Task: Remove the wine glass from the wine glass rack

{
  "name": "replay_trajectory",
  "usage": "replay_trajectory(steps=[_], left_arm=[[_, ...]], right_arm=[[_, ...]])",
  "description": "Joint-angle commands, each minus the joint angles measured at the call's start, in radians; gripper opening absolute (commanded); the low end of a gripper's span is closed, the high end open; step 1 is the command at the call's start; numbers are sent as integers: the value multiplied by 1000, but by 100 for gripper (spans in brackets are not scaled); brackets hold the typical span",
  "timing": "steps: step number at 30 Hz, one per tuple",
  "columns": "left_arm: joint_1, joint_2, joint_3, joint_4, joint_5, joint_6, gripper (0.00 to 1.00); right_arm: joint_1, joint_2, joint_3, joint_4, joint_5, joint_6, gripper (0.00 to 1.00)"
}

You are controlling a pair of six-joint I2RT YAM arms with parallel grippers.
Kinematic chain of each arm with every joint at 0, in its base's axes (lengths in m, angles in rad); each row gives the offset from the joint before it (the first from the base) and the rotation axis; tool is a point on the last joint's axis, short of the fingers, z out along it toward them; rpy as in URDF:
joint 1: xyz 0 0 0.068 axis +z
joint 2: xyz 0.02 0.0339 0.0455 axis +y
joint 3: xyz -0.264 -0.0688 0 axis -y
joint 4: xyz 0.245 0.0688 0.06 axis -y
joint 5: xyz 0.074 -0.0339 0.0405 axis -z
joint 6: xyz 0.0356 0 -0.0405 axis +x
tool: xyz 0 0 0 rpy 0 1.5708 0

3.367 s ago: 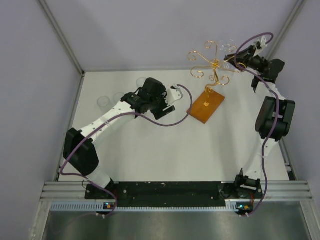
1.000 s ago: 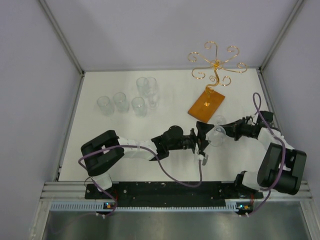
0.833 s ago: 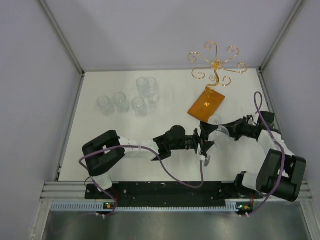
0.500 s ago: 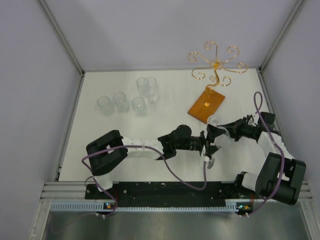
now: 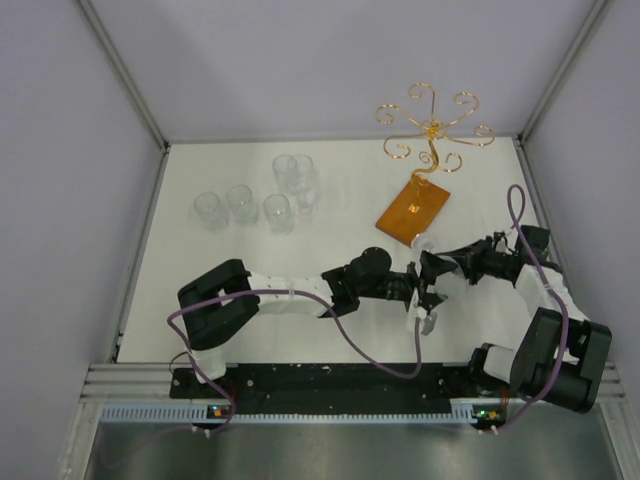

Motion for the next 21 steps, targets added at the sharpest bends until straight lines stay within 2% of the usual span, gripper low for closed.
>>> replay_trajectory(steps=[1, 2, 4, 7, 9, 10, 16, 21], left_arm=[[-1, -8, 47, 20, -2, -79, 62], [-1, -11, 52, 22, 4, -97, 59], [1, -22, 61, 28, 7, -135, 55], [4, -41, 66, 48, -2, -200, 53], [10, -63, 69, 49, -13, -252, 52], [13, -74, 66, 49, -17, -275, 52], [68, -178, 29, 10, -59, -447, 49], [148, -282, 0, -101, -108, -574, 48]], right_arm=[[-5, -34, 15, -24, -35, -29, 0], [-5, -34, 19, -28, -32, -34, 1], [-5, -31, 29, -34, -28, -43, 18], [-8, -25, 63, -42, -18, -60, 54], [-20, -21, 92, -48, -12, -77, 81], [-26, -18, 113, -56, -9, -87, 99], [-121, 24, 212, -129, 11, -181, 99], [-175, 47, 287, -191, 63, -285, 99]])
